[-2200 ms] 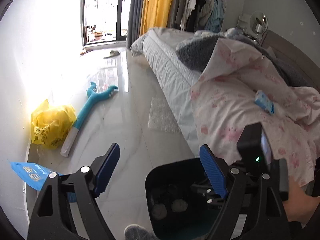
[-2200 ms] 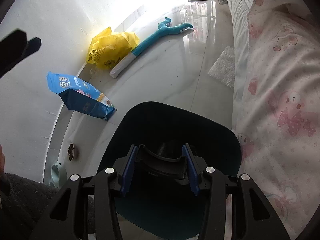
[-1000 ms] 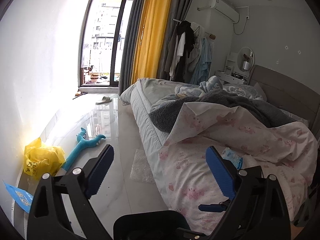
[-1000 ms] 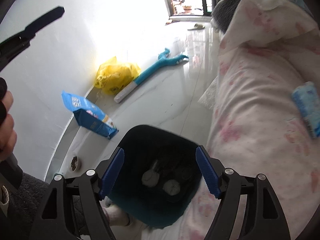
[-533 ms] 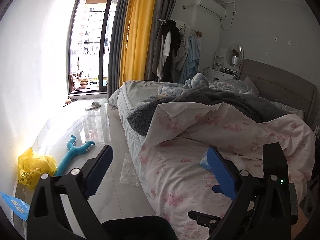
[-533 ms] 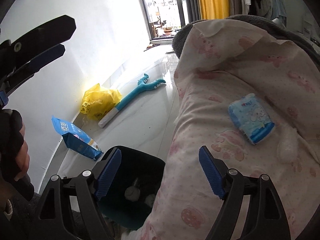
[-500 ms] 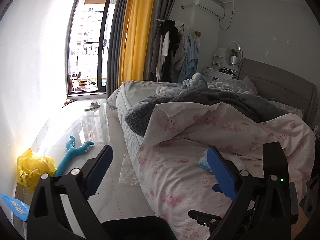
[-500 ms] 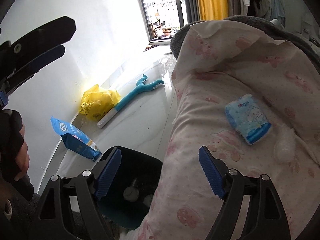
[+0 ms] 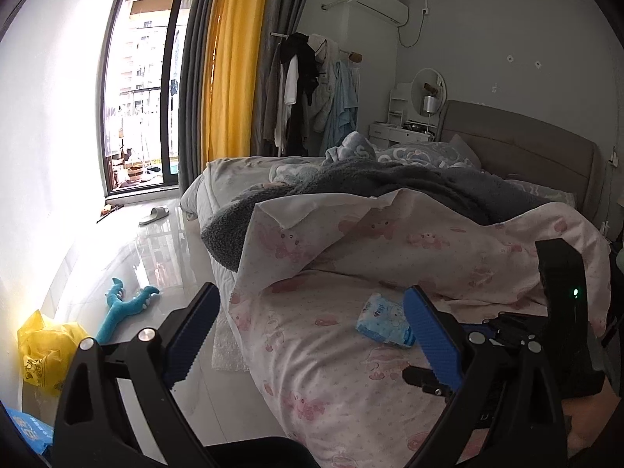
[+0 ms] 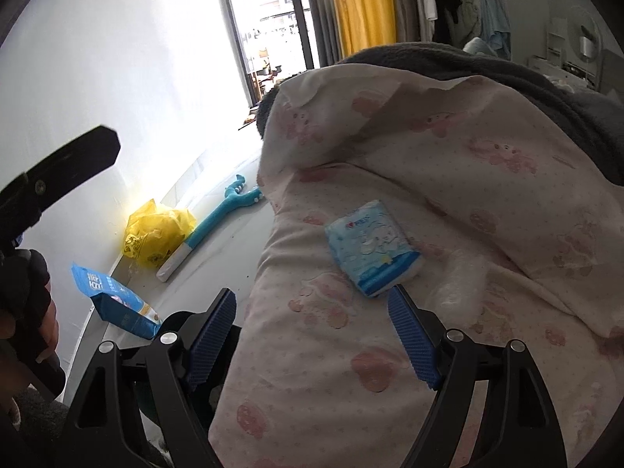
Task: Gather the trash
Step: 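Grasp the blue tissue packet with the left tool while the right tool grasps the clear plastic wrapper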
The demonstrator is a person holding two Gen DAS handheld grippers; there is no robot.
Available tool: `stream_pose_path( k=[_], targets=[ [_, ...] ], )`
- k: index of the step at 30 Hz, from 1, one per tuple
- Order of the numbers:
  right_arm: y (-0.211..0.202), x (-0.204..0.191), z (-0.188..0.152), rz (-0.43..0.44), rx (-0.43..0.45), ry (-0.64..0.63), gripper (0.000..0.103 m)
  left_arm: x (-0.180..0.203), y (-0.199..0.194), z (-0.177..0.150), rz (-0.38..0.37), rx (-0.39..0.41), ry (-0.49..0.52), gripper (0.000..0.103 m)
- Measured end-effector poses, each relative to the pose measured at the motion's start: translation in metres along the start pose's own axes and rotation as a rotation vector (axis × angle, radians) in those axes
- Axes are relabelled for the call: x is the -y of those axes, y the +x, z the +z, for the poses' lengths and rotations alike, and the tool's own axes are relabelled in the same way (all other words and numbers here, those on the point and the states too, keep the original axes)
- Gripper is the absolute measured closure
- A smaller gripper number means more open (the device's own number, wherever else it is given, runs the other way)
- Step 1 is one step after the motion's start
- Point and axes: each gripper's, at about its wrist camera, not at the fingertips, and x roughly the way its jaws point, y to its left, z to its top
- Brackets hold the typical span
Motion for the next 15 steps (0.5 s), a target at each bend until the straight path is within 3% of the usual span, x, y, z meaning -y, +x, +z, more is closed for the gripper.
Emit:
stream_pose_path(
  k=[15],
  targets=[
    [-0.004,0.066,0.004,-0.064,0.075,0.182,0.022,0.015,0.053,-0.008,-0.121,-0.078,0.001,0.006]
  ],
)
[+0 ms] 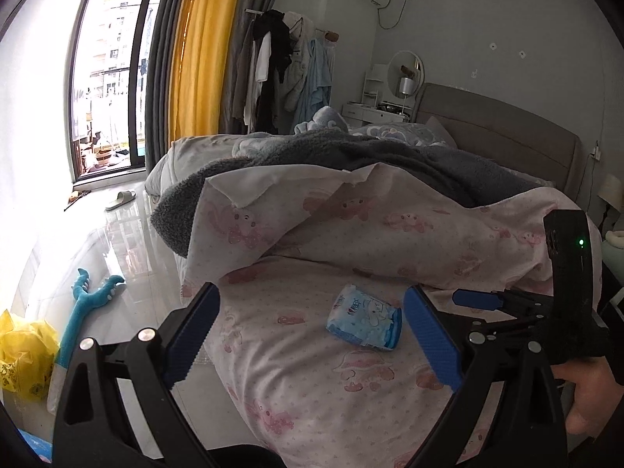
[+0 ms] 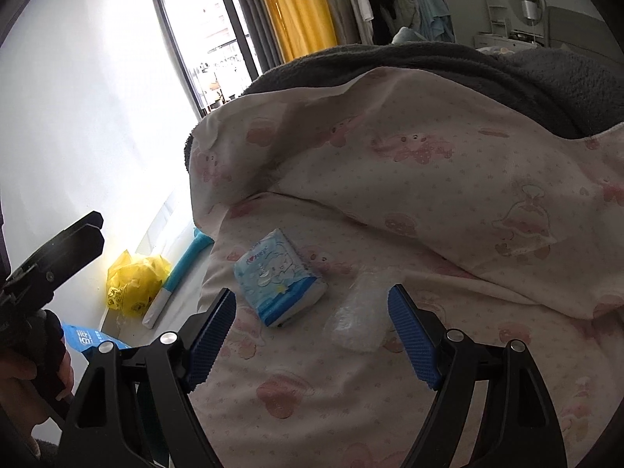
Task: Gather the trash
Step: 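Grasp the blue tissue packet with the left tool while the right tool grasps the clear plastic wrapper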
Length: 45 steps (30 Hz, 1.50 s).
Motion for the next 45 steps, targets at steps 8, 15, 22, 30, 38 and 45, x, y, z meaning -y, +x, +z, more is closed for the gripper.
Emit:
stream_pose_path(
  k=[8,15,22,30,38,45],
  targets=[
    [0.009,0.025,-0.003,-0.016,-0.018,0.070,0.022,0.003,0.030,-0.011,-0.047,-0.068,0.029,0.006],
    [0.021,0.032,-0.001,-0.024,-0.054,0.094,0.027,0.015,0.056,-0.017,-0.174,-0.139,0.046,0.006],
    [0.035,0.033,-0.003,-0.009,-0.116,0.108,0.045,0.023,0.075,-0.020,-0.189,-0.184,0.059,0.006],
    [0.023,0.041,-0.003,0.004,-0.115,0.112,0.063,0.037,0.084,-0.023,-0.175,-0.196,0.094,0.006],
    [-0.002,0.062,0.002,0.015,-0.082,0.125,0.063,0.059,0.103,-0.029,-0.100,-0.233,0.206,0.006],
    [-0.013,0.077,0.004,0.019,-0.078,0.129,0.063,0.065,0.121,-0.031,-0.034,-0.282,0.242,0.007]
  ],
)
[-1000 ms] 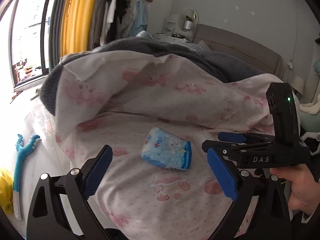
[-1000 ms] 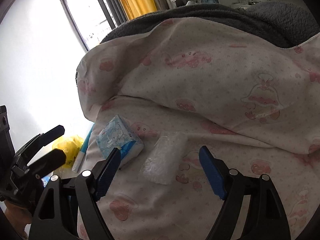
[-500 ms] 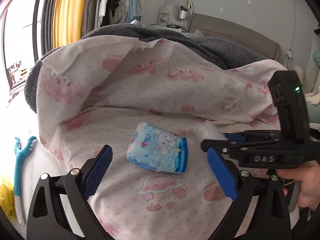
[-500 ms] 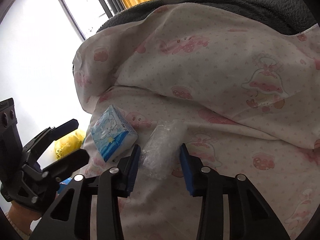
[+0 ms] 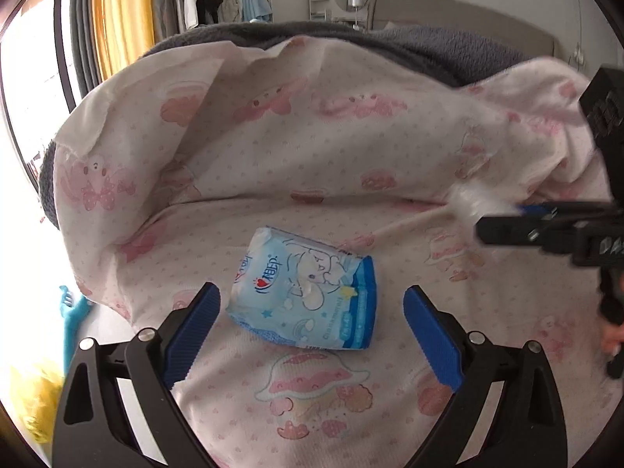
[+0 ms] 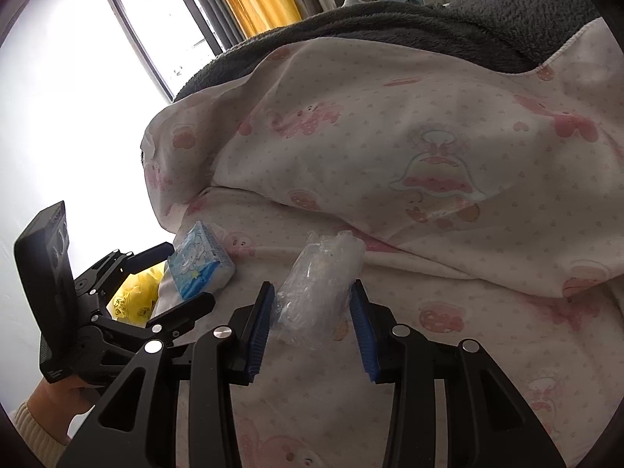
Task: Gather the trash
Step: 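Grasp the blue tissue packet with the left tool while the right tool grasps the clear plastic wrapper, then lift both held items and carry them over the teal bin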
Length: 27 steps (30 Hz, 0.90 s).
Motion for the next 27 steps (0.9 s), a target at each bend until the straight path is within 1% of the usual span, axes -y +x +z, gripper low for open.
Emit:
stream_pose_path(
  k=[4,5,9,14,20,25,27],
  targets=[
    [-0.008,0.008,0.000,-0.002,0.007,-0.001,0.063,0.004,0.008,0.000,0.046,-0.018,0.014,0.009],
    [-0.010,0.009,0.000,-0.004,0.008,-0.005,0.063,0.005,0.010,0.000,0.059,-0.022,0.019,0.014],
    [-0.014,0.010,-0.002,-0.017,0.006,-0.021,0.063,0.012,0.012,-0.002,0.067,-0.012,0.045,0.023],
    [-0.021,0.007,-0.003,-0.035,0.003,-0.049,0.063,0.015,0.006,-0.001,0.058,0.009,0.042,0.026],
    [-0.029,0.001,-0.010,-0.078,0.003,-0.103,0.063,0.022,-0.015,-0.002,0.066,0.038,0.053,0.026],
    [-0.035,-0.009,-0.016,-0.066,-0.004,-0.108,0.063,0.023,-0.036,-0.008,0.086,0.044,0.028,0.026],
    [-0.041,-0.011,-0.018,-0.065,0.004,-0.100,0.063,0.021,-0.044,-0.008,0.094,0.047,-0.007,0.026]
  ],
)
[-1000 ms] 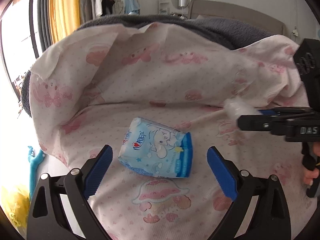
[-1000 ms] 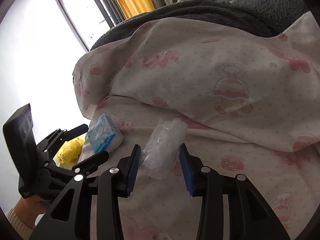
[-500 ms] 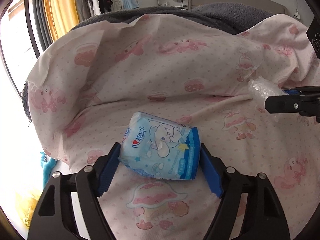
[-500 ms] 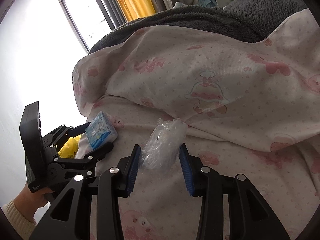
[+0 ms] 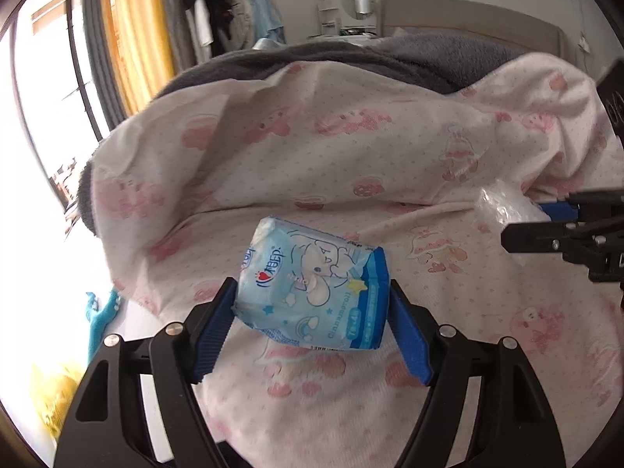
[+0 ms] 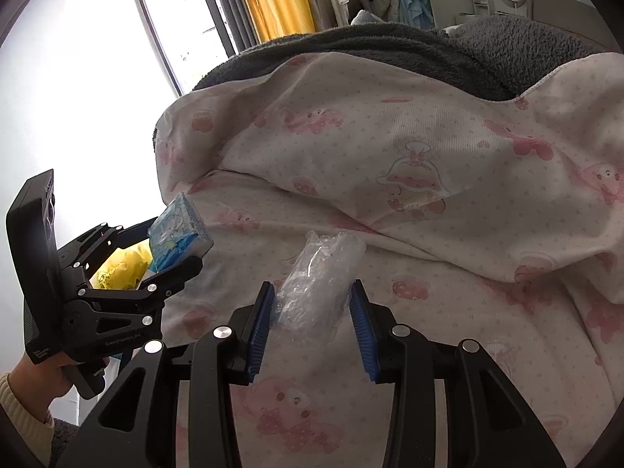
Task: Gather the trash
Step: 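Lift both held items and carry them over the teal bin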
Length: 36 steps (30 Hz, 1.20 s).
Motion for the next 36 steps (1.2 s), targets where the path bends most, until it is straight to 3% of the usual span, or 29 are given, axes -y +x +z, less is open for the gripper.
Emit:
stream_pose_path(
  k=[7,18,29,36],
  targets=[
    [-0.018,-0.009,-0.005,0.006,0.015,0.035,0.063,-0.008,-0.035,-0.007,0.000,0.036,-0.149,0.026],
    [-0.052,-0.035,-0.025,0.002,0.040,-0.046,0.063,-0.021,-0.070,-0.044,0.067,0.019,-0.238,0.027],
    [-0.080,-0.065,-0.044,0.052,0.071,-0.049,0.063,-0.048,-0.094,-0.097,0.139,-0.062,-0.394,0.027],
    [-0.086,-0.098,-0.056,0.071,0.070,-0.089,0.063,-0.065,-0.103,-0.127,0.168,-0.109,-0.438,0.027]
  ],
)
